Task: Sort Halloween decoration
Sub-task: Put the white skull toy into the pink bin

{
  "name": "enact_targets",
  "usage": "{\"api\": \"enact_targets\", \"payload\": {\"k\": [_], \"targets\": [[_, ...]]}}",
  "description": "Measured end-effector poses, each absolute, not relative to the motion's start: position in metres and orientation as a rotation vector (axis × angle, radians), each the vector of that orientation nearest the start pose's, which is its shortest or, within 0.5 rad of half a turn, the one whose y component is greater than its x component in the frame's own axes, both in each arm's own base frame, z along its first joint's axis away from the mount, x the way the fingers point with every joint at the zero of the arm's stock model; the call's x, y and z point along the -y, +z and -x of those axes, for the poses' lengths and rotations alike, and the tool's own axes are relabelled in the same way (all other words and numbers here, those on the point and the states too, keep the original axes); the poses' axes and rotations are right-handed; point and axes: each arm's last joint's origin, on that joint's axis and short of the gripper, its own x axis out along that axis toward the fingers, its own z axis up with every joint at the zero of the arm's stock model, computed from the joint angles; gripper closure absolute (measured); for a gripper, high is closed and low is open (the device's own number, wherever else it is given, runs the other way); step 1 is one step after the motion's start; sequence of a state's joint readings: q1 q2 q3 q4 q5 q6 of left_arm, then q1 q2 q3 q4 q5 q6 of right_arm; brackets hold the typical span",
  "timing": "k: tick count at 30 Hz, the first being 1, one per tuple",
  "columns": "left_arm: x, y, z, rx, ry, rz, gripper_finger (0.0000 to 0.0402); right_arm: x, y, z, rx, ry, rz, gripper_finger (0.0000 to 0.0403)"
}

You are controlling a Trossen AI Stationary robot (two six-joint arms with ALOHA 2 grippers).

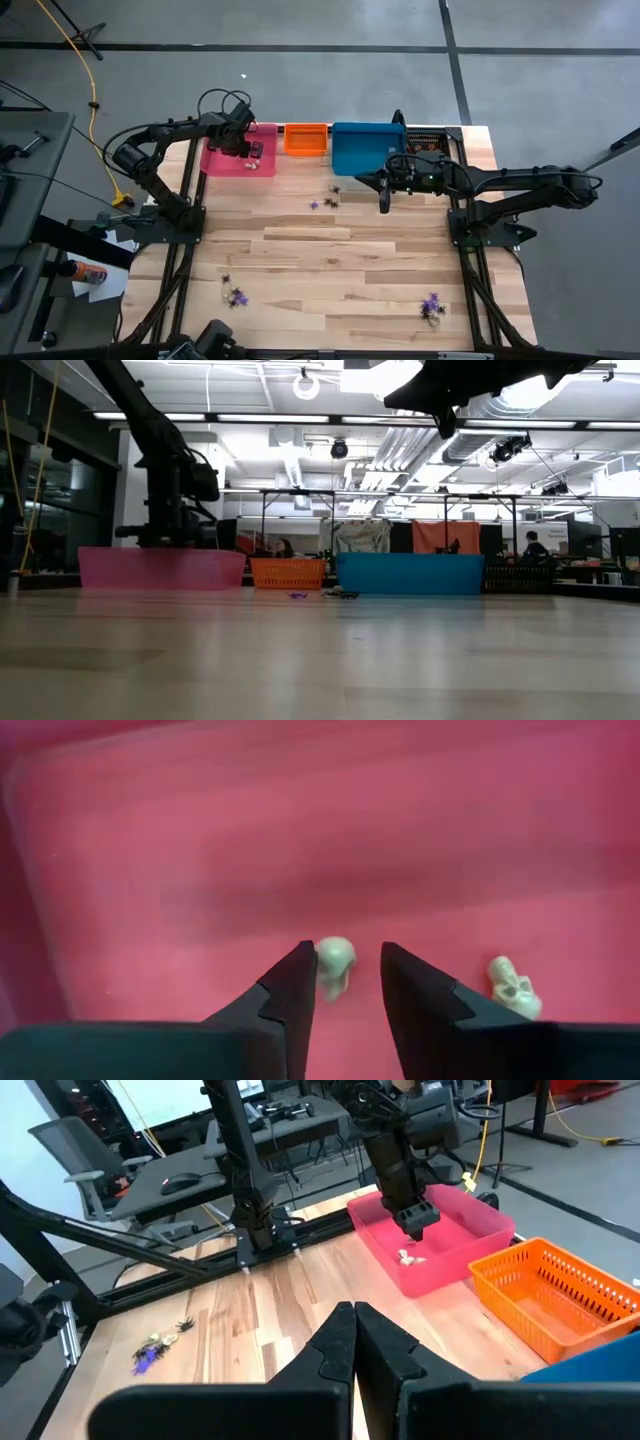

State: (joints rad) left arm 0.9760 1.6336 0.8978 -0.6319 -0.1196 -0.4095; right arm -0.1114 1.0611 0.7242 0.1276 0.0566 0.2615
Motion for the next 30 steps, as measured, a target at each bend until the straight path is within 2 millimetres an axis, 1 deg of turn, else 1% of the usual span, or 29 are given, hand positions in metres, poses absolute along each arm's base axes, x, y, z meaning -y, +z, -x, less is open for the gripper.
{"api": "enact_targets", "payload": {"k": [5,7,9,11,14,17,20,22,24,26,28,30], "targets": [[-0.232,0.153,-0.153,-1.113,1.199,0.906,0.0276,0.028,0.289,-0.235,-0.194,-0.195,-0.266,0.0403],[-0.231,0.158,-0.152,-1.097,1.199,0.899,0.0267,0.028,0.289,-0.235,-0.194,-0.195,-0.266,0.0403],[-0.231,0.167,-0.152,-1.071,1.182,0.878,0.0259,0.028,0.289,-0.235,-0.194,-0.195,-0.264,0.0403],[-0.232,0.182,-0.154,-1.016,1.159,0.853,0.0253,0.028,0.289,-0.235,-0.193,-0.193,-0.250,0.0403],[-0.232,0.216,-0.156,-0.874,1.115,0.827,0.0248,0.028,0.290,-0.235,-0.183,-0.203,-0.230,0.0403],[-0.222,0.252,-0.160,-0.706,0.993,0.778,0.0248,0.029,0.292,-0.235,-0.157,-0.228,-0.227,0.0403],[-0.200,0.286,-0.167,-0.508,0.797,0.693,0.0250,0.030,0.296,-0.236,-0.116,-0.240,-0.225,0.0403],[-0.177,0.304,-0.174,-0.404,0.627,0.596,0.0253,0.030,0.298,-0.236,-0.098,-0.240,-0.225,0.0403],[-0.149,0.317,-0.178,-0.302,0.476,0.507,0.0255,0.030,0.299,-0.236,-0.089,-0.238,-0.224,0.0403],[-0.121,0.322,-0.181,-0.209,0.353,0.456,0.0259,0.030,0.299,-0.236,-0.089,-0.238,-0.224,0.0403],[-0.094,0.318,-0.183,-0.129,0.247,0.438,0.0264,0.030,0.299,-0.236,-0.089,-0.238,-0.225,0.0403],[-0.072,0.310,-0.183,-0.051,0.183,0.435,0.0270,0.030,0.299,-0.236,-0.089,-0.238,-0.225,0.0403]]}}
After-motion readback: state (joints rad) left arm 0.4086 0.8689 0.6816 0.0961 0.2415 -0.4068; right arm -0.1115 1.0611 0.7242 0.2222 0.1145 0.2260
